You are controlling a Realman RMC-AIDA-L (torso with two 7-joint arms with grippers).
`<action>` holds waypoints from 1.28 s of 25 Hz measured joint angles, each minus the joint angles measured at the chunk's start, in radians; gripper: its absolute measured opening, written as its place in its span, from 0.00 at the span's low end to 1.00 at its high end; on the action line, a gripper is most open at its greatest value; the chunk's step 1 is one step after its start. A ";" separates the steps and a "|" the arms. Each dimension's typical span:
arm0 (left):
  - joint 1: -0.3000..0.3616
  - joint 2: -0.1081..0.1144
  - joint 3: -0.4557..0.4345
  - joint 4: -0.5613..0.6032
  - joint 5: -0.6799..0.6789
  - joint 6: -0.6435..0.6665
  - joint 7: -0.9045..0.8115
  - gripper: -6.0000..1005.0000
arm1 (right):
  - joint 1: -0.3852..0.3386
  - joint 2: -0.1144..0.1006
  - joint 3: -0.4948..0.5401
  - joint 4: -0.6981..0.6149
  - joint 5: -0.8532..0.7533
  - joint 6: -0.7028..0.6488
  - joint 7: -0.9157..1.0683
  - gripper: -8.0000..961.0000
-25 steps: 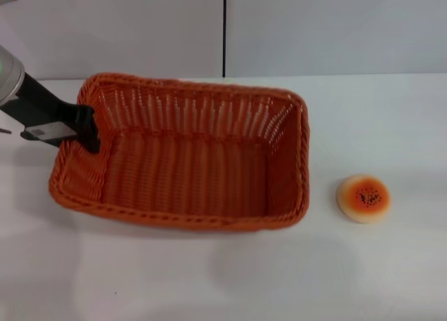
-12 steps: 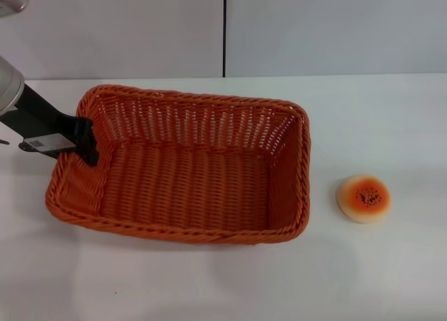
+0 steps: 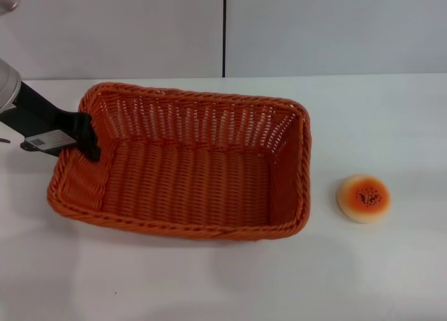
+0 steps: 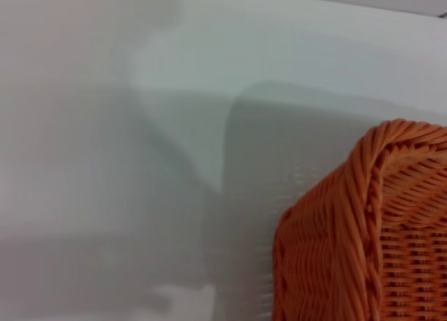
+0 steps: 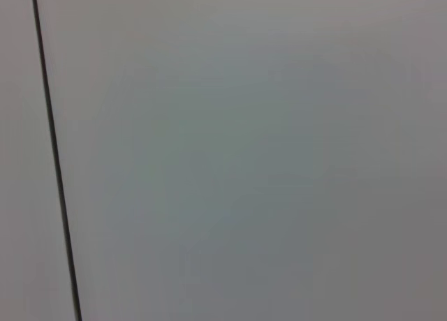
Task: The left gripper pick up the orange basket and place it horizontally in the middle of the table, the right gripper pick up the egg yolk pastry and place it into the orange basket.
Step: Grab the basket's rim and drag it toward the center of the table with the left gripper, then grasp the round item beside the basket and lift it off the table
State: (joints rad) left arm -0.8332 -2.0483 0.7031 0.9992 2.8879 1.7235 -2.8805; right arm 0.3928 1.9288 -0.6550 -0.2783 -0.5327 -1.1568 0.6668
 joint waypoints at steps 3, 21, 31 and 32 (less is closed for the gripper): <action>0.001 0.002 -0.011 -0.006 0.000 -0.001 0.000 0.15 | 0.001 0.001 0.000 -0.001 -0.003 0.000 0.000 0.49; 0.037 0.026 -0.019 0.077 -0.067 0.022 0.077 0.60 | -0.024 0.050 -0.036 -0.070 -0.002 -0.014 0.018 0.49; 0.120 0.048 -0.057 0.265 -0.273 -0.056 0.187 0.60 | -0.070 0.062 -0.033 -0.173 -0.204 -0.001 0.154 0.49; 0.149 0.040 -0.065 0.295 -0.325 -0.097 0.227 0.60 | -0.078 0.064 -0.031 -0.199 -0.257 0.005 0.196 0.49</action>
State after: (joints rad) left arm -0.6845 -2.0081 0.6385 1.2944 2.5631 1.6266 -2.6536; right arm 0.3147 1.9927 -0.6861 -0.4770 -0.7899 -1.1521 0.8627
